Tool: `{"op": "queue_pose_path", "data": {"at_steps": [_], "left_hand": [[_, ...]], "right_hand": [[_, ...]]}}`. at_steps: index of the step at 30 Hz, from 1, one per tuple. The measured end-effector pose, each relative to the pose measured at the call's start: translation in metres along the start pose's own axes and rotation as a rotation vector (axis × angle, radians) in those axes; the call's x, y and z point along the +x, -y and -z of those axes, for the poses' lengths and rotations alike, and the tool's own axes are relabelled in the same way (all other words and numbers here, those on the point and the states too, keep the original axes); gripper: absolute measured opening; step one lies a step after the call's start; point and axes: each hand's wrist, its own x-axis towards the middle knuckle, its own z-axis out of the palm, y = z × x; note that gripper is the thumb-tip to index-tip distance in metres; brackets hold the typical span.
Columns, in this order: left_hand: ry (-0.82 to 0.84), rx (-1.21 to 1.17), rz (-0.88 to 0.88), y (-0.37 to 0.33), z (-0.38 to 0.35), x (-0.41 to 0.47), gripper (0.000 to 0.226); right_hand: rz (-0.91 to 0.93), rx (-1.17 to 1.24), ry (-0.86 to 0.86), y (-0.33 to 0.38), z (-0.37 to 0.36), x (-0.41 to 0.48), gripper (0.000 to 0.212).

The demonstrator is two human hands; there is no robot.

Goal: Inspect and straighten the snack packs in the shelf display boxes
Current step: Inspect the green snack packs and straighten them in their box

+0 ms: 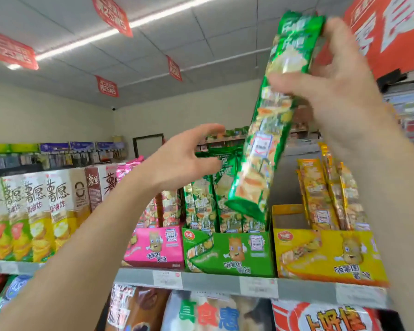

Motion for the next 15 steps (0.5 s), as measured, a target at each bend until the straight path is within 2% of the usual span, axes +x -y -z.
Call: {"op": "queue_pose_path", "data": {"at_steps": [2,3,4,6,8,11,14,15], "left_hand": [[0.142,0.079,0.031,0.003,-0.005,0.011,0.056],[0.159,0.127,0.035,0.006,-0.007,0.014,0.047],[0.145,0.189,0.028,0.010,-0.009,0.016,0.043],[0.092,0.291,-0.023,0.018,-0.012,0.015,0.050],[0.050,0.273,-0.074,0.023,-0.013,0.010,0.052],[0.033,0.209,-0.065,0.026,-0.013,0.005,0.053],[0.038,0.134,-0.091,0.025,-0.013,0.003,0.034],[0.019,0.131,-0.100,0.024,-0.014,0.003,0.037]], "right_hand": [[0.081,-0.028,-0.118,0.001,-0.001,0.024,0.051],[0.111,-0.033,-0.163,0.000,-0.003,0.035,0.047],[0.143,-0.033,-0.201,-0.004,-0.006,0.045,0.043],[0.212,-0.056,-0.262,-0.011,-0.013,0.061,0.039],[0.264,-0.139,-0.291,-0.018,-0.021,0.071,0.043],[0.233,-0.237,-0.182,-0.036,-0.030,0.076,0.057],[0.085,-0.354,-0.002,-0.054,-0.034,0.074,0.069],[0.048,-0.369,0.052,-0.059,-0.035,0.073,0.068]]}}
